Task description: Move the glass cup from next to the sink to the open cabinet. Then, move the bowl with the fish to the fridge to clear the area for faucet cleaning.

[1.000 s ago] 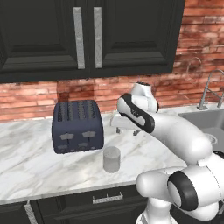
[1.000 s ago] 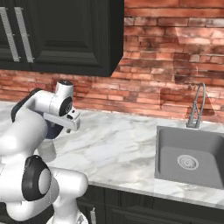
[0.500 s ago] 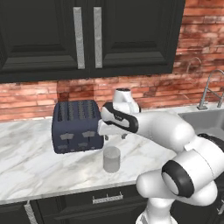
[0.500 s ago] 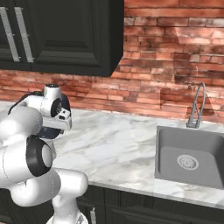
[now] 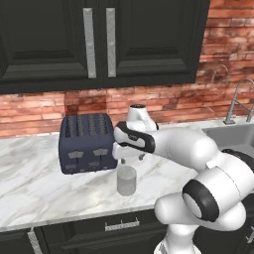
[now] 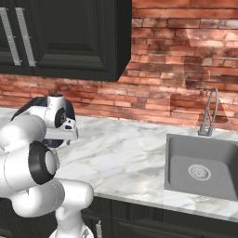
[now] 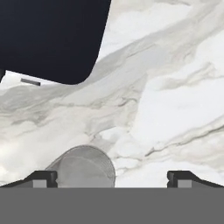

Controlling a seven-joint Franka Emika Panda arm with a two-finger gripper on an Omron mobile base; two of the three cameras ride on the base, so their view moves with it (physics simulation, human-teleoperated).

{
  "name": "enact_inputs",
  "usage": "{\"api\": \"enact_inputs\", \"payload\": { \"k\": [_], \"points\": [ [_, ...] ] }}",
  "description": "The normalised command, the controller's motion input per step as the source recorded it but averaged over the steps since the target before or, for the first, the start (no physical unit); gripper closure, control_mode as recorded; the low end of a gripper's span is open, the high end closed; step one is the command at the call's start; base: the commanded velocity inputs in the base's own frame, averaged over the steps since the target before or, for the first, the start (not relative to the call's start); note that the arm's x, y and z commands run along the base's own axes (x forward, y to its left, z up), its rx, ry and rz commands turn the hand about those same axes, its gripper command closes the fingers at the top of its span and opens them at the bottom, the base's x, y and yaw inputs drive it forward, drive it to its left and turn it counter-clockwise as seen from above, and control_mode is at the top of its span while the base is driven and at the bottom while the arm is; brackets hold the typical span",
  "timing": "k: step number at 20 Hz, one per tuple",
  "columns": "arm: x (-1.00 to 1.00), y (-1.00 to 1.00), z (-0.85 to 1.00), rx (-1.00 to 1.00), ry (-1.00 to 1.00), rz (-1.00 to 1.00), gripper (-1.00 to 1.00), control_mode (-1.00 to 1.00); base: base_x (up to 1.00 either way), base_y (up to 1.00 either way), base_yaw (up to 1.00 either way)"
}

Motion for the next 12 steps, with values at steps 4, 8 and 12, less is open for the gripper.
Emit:
{"api": "enact_inputs", "payload": {
  "k": [4, 8, 12],
  "points": [
    [0.00, 0.00, -0.21, 0.00, 0.00, 0.02, -1.00, -1.00, 0.00, 0.00, 0.00],
    [0.02, 0.06, -0.12, 0.00, -0.08, 0.03, -1.00, -1.00, 0.00, 0.00, 0.00],
    [-0.08, 0.08, -0.06, -0.01, -0.07, 0.08, -1.00, -1.00, 0.00, 0.00, 0.00]
  ]
}}
